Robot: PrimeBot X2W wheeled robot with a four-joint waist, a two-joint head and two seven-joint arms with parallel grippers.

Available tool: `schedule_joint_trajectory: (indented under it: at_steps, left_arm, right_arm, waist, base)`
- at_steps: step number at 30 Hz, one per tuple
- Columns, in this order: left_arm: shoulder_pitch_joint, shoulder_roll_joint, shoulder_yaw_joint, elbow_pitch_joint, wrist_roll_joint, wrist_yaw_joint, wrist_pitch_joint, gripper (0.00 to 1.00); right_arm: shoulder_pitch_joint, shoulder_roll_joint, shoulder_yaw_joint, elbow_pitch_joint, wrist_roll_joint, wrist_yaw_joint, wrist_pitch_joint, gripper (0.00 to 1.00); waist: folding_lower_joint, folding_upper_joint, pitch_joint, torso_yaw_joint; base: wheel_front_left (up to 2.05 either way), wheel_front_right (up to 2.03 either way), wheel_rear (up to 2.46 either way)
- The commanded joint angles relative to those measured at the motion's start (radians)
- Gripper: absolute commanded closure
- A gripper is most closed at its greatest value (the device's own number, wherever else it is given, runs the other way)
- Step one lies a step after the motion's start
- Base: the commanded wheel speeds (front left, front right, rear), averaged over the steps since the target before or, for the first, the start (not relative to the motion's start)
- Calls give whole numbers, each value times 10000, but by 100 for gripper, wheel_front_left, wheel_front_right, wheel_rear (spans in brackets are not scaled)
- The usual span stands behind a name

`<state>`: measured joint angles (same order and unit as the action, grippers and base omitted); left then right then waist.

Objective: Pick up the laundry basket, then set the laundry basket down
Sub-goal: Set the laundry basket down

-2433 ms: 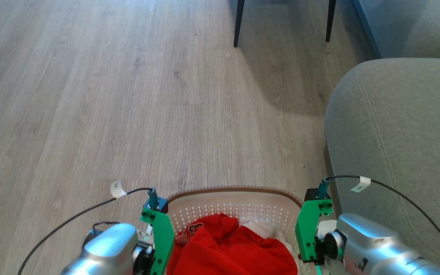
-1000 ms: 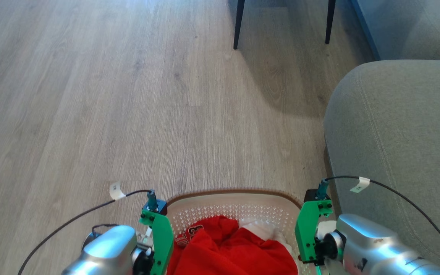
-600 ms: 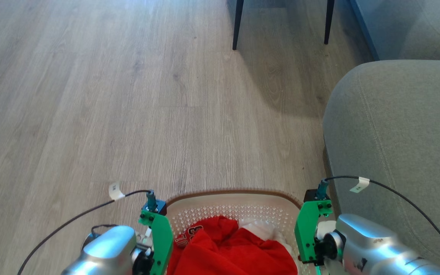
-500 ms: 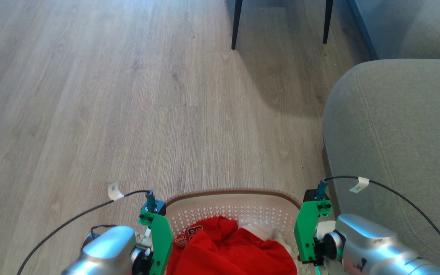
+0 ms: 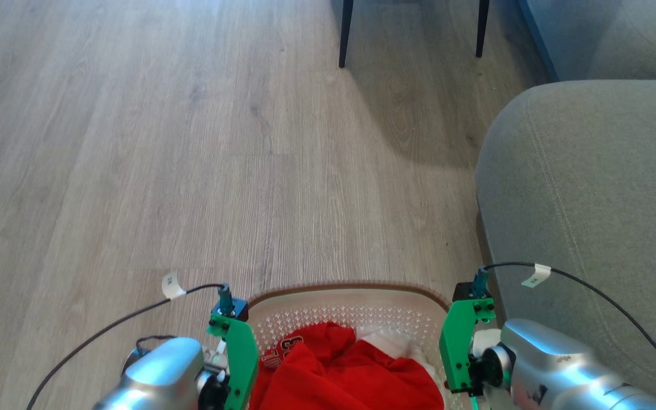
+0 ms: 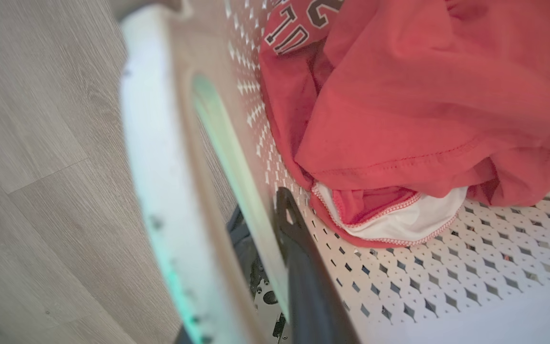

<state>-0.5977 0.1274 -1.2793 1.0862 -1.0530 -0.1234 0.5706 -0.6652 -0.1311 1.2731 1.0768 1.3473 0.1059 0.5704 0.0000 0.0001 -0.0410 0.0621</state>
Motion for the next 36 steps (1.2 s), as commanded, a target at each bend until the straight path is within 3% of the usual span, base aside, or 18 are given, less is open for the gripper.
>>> schedule_joint_trajectory:
  at_steps: [1, 8, 22, 36]
  left_arm:
    - [-446, 124, -10, -31, 303, -73, -147, 100]
    - [-495, -74, 1, 230, 416, -73, -589, 100]
    - [-1755, -736, 30, 1012, 645, -13, -2053, 100]
    - [-3019, -770, 78, -116, 941, 766, -3470, 100]
  right_arm:
    - [-300, 99, 70, -408, -132, 248, -57, 100]
    - [-280, -75, 70, -660, -251, 248, -641, 100]
    - [-1072, -823, 63, -1167, -435, 248, -1938, 100]
    - [-2234, -1526, -101, -1280, -579, 248, -4297, 100]
  waist:
    - [0, -1, 49, -23]
    - [0, -1, 513, -51]
    - [0, -1, 3333, -54]
    - [0, -1, 6474, 99]
  base:
    - [0, 0, 0]
    - [0, 0, 0]
    - [0, 0, 0]
    - [0, 0, 0]
